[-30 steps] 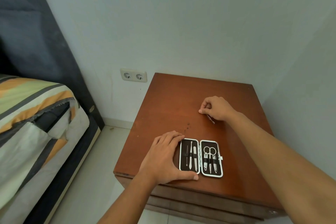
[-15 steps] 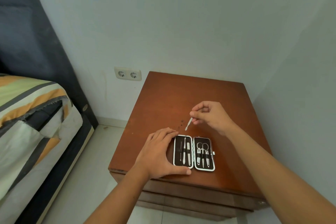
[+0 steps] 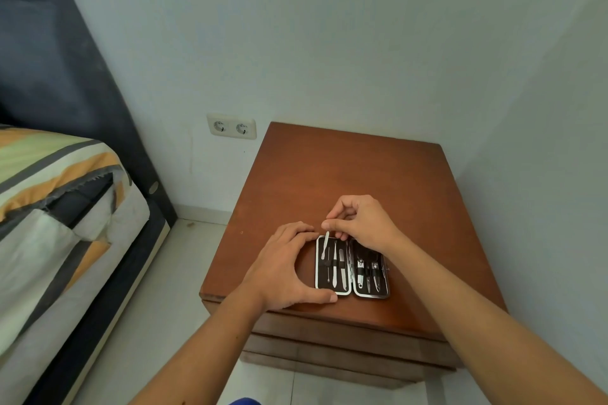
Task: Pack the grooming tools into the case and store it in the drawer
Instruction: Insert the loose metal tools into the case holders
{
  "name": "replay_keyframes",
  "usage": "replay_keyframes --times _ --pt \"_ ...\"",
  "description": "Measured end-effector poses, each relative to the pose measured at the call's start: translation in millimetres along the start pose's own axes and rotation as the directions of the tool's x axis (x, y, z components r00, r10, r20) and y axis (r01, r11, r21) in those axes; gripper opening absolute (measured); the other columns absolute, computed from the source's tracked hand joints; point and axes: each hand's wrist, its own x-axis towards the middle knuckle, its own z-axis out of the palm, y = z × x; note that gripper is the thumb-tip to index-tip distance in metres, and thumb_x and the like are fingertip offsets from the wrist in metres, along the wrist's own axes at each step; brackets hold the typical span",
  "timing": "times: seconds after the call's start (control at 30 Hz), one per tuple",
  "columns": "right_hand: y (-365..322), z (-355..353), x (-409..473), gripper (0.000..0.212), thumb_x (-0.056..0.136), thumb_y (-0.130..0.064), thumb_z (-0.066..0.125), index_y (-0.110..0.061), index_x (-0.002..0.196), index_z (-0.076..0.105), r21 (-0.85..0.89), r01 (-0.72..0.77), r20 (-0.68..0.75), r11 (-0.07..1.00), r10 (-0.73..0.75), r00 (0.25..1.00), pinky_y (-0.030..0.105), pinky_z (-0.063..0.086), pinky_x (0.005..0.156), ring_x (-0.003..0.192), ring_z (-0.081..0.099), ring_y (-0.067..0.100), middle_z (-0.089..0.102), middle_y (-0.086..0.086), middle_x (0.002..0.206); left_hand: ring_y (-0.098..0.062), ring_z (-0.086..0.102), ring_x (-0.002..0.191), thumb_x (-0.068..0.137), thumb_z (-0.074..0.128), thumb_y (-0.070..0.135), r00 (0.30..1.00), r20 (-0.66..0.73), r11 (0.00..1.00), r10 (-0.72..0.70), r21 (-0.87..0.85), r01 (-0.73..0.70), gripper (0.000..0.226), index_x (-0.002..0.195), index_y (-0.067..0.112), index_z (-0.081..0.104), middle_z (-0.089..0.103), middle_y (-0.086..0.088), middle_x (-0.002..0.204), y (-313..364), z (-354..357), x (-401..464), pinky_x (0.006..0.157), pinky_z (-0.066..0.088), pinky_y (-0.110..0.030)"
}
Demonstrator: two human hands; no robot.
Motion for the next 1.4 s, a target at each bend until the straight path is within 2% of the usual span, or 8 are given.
replay_keyframes --times 0.23,0.47,0.63,0.77,0.93,1.1,1.23,1.4 --pt "2.0 2.8 -1.2 0.019 0.078 -0.021 0.091 -0.015 0.081 0.074 -0.091 0.072 0.023 0.993 -0.07 0.997 0.021 0.057 0.059 0.063 0.069 0.01 0.079 0.004 0.078 0.002 0.025 0.145 0.056 0.083 0.082 1.0 -0.015 1.0 0.0 -0.016 0.0 0.115 0.153 0.029 0.049 0.037 0.021 0.152 0.9 0.5 -0.1 0.123 0.022 -0.024" --pt "9.0 8.1 -11.8 0.015 0.076 -0.03 0.092 -0.024 0.079 0.079 -0.215 0.122 -0.04 0.969 -0.134 0.99 0.016 0.051 0.064 0.064 0.065 0.001 0.077 -0.006 0.077 0.003 0.024 0.146 0.054 0.083 0.083 1.0 -0.027 0.999 -0.012 -0.031 0.012 0.117 0.152 0.029 0.05 0.038 0.022 0.152 1.5 2.1 -0.1 0.123 0.023 -0.024" --pt "13.9 15.1 -17.3 0.036 0.072 -0.037 0.094 -0.027 0.103 0.078 -0.267 0.148 -0.109 0.952 -0.182 0.977 0.023 0.053 0.068 0.068 0.06 0.005 0.072 -0.009 0.083 0.004 0.023 0.147 0.054 0.082 0.083 0.999 -0.032 0.999 -0.019 -0.037 0.018 0.118 0.153 0.028 0.049 0.037 0.022 0.153 2.1 2.6 -0.5 0.122 0.023 -0.023" --pt "14.4 15.0 -23.4 0.043 0.076 -0.052 0.087 -0.031 0.112 0.075 -0.337 0.137 -0.16 0.931 -0.2 0.967 0.024 0.053 0.078 0.083 0.061 0.005 0.07 -0.015 0.089 0.004 0.023 0.147 0.055 0.082 0.083 0.999 -0.031 0.999 -0.019 -0.037 0.018 0.117 0.152 0.028 0.049 0.037 0.022 0.153 3.3 2.6 -1.0 0.124 0.024 -0.025" --pt "14.6 15.3 -34.2 0.035 0.083 -0.052 0.08 -0.036 0.113 0.075 -0.459 0.166 -0.072 0.873 -0.223 0.972 0.026 0.048 0.09 0.1 0.052 0.0 0.065 -0.022 0.105 0.004 0.022 0.148 0.056 0.081 0.083 0.999 -0.033 0.999 -0.019 -0.033 0.018 0.117 0.153 0.028 0.049 0.037 0.022 0.153 3.6 3.1 -1.1 0.125 0.025 -0.027" --pt "12.3 16.5 -39.5 0.031 0.082 -0.052 0.081 -0.04 0.11 0.075 -0.458 0.18 -0.05 0.87 -0.228 0.972 0.014 0.034 0.087 0.102 0.044 -0.005 0.059 -0.026 0.106 0.005 0.022 0.148 0.056 0.081 0.083 0.999 -0.029 0.999 -0.022 -0.037 0.021 0.117 0.154 0.029 0.048 0.036 0.023 0.153 3.8 2.8 -1.6 0.124 0.025 -0.027" --pt "14.9 17.5 -44.8 0.026 0.084 -0.049 0.08 -0.041 0.109 0.075 -0.437 0.21 -0.032 0.875 -0.248 0.968 0.016 0.034 0.093 0.107 0.045 0.0 0.058 -0.025 0.109 0.004 0.021 0.148 0.057 0.08 0.083 0.999 -0.028 0.999 -0.022 -0.027 0.021 0.116 0.154 0.029 0.046 0.035 0.023 0.154 4.4 2.8 -2.0 0.124 0.024 -0.026" --pt "16.7 15.7 -54.0 0.055 0.078 -0.062 0.078 -0.035 0.125 0.07 -0.46 0.221 0.022 0.86 -0.238 0.971 0.016 0.034 0.1 0.118 0.041 0.008 0.054 -0.023 0.119 0.004 0.02 0.148 0.058 0.081 0.083 0.999 -0.028 0.999 -0.018 -0.041 0.016 0.116 0.155 0.029 0.045 0.035 0.022 0.154 4.7 1.9 -2.4 0.125 0.023 -0.027"
